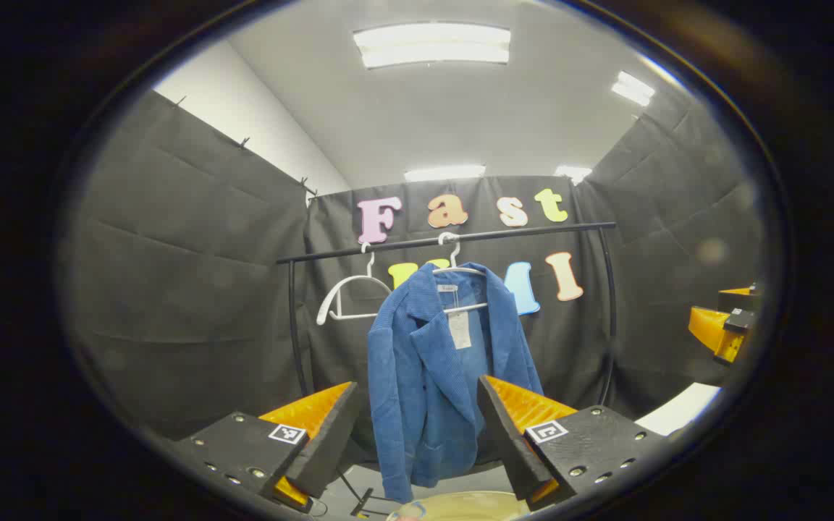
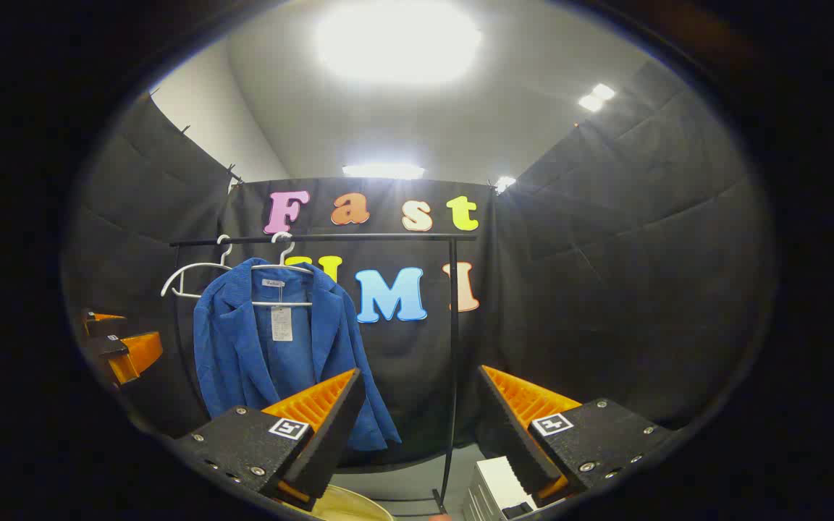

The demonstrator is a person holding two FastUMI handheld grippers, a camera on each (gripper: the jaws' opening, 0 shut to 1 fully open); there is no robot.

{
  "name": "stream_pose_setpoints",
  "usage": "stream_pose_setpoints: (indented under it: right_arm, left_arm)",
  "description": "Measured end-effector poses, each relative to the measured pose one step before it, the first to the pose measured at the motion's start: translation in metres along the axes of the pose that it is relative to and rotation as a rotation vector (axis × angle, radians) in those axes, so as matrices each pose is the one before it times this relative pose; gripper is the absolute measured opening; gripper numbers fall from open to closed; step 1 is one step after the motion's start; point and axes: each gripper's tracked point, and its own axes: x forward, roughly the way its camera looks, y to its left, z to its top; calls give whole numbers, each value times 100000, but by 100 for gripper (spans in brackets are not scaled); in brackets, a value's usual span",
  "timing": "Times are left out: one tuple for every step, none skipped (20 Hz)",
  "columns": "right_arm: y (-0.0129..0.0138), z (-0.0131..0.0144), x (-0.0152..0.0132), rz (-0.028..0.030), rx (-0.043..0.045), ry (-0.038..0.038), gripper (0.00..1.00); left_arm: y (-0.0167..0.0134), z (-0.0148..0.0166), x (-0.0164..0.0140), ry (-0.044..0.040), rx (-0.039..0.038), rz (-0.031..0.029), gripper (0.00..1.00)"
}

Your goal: Grasp the clothes on the hanger with both hands and then place them into the laundry hamper below.

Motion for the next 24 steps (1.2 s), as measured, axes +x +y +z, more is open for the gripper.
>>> stream_pose_setpoints:
  right_arm:
    - [-246, 23, -53, -569, 338, -142, 92]
    - [-183, 124, -47, -491, 206, -216, 95]
    - [-114, -30, -51, -282, 161, -278, 95]
    - [-117, 60, -33, -96, 85, -169, 95]
    - [-126, -38, 2, -210, -25, -127, 95]
    - [-131, 44, -55, -180, -14, 36, 95]
    - [-94, 25, -53, -350, 57, -104, 95]
    - [-90, 139, -42, -132, 154, -354, 96]
    - [82, 95, -6, 84, 229, -463, 95]
    - [40, 131, -22, 85, 81, -443, 95]
    - [177, 2, 26, 267, -189, -214, 95]
    - [127, 64, 85, 256, -438, -203, 95]
    - [76, 21, 114, 64, -664, -341, 96]
    - [83, 32, 2, 157, -575, -154, 95]
    - [126, 87, -25, 86, -155, -77, 95]
    - [158, 62, -11, 188, 196, 39, 95]
    - [218, 17, -27, 200, 389, 77, 92]
    - [220, -3, 50, 206, 211, 134, 95]
    - [214, -81, 47, 309, -126, 271, 95]
    - [186, -39, 91, 406, -418, 181, 95]
    - [143, 19, 25, 268, -486, 68, 92]
    - [93, 103, -41, 135, -205, -21, 95]
    - [149, 119, -12, 162, 104, -95, 95]
    - [56, 109, 28, 83, 260, -265, 92]
  left_arm:
    - [-94, 102, -106, -184, -198, -240, 93]
    - [-197, -50, 12, 66, -174, -390, 94]
    - [-73, 46, -22, 65, -73, -40, 93]
    - [-138, 17, 88, -270, -66, 19, 93]
    - [-111, 37, 105, -23, -138, -77, 93]
    - [-226, -98, -88, 118, -224, -317, 94]
    - [-115, -50, -137, 340, -348, -397, 94]
    - [-40, -65, -198, 49, -567, -222, 93]
    - [-73, 41, -92, 211, -710, -327, 94]
    - [-56, -139, -74, 169, -630, 2, 93]
    - [103, 4, -100, 118, -421, 132, 93]
    - [123, -147, -46, 290, -250, 211, 94]
    - [222, -121, 3, 553, -197, 401, 94]
    - [136, -91, -11, 447, -398, 146, 94]
    - [196, -1, -98, 330, -408, 113, 94]
    - [161, -45, 3, 78, -231, 200, 94]
    - [347, 155, 16, -136, -39, 422, 94]
    - [246, -45, 91, -253, 111, 233, 93]
    - [184, 79, 195, -280, -7, 376, 93]
    - [211, 72, 136, -143, -238, 333, 93]
    - [216, -50, 140, -29, -446, 306, 93]
    - [213, -37, 62, 147, -422, 344, 93]
    - [176, 116, 56, 46, -218, 220, 93]
    - [249, 73, -127, -214, 141, 248, 93]
